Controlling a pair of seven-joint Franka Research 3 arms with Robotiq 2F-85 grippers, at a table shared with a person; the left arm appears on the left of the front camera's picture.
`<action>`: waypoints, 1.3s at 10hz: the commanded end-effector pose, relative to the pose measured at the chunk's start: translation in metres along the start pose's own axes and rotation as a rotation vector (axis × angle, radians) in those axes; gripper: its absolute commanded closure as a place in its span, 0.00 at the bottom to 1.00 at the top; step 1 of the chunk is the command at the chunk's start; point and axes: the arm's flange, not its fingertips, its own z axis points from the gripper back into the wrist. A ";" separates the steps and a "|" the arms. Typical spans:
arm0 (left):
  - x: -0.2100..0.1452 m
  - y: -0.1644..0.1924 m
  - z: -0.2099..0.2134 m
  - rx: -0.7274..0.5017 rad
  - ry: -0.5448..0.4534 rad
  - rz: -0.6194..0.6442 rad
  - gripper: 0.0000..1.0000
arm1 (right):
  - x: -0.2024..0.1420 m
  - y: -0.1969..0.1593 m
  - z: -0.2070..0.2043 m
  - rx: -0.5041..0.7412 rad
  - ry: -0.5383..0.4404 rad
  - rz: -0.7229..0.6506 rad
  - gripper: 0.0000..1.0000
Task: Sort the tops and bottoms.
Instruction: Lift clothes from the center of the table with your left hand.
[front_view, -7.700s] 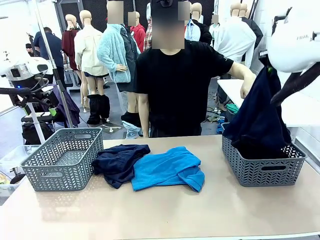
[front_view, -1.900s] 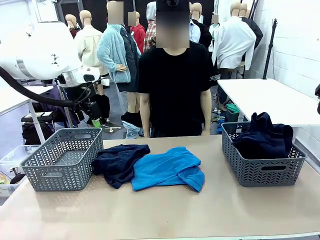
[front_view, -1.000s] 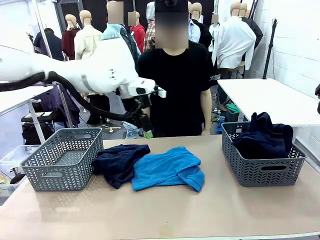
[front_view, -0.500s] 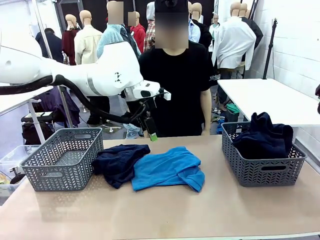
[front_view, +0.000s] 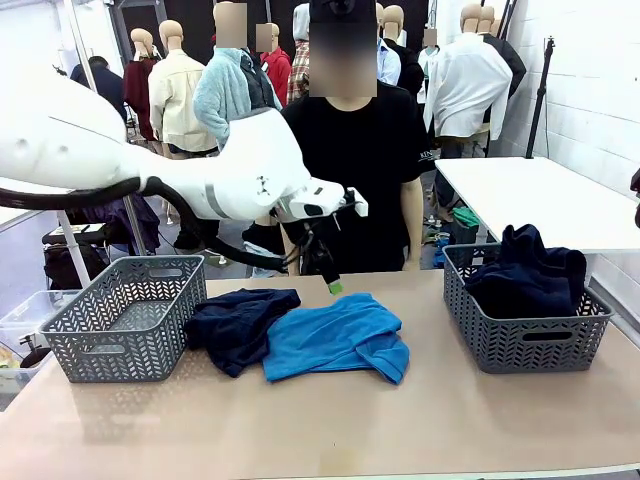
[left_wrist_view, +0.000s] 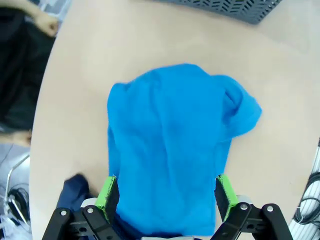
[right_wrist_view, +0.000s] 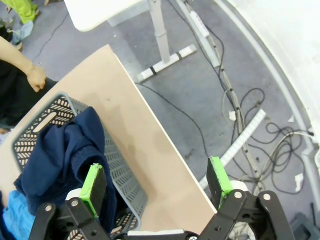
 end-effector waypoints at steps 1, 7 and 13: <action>0.017 0.027 -0.023 -0.010 0.036 -0.037 0.00 | 0.000 0.001 0.000 -0.020 0.005 0.010 0.00; 0.023 0.040 -0.077 -0.029 0.132 -0.100 0.00 | 0.000 0.001 0.000 -0.020 0.005 0.010 0.00; 0.007 0.041 -0.106 -0.045 0.184 -0.083 0.00 | 0.000 0.001 0.000 -0.020 0.005 0.010 0.00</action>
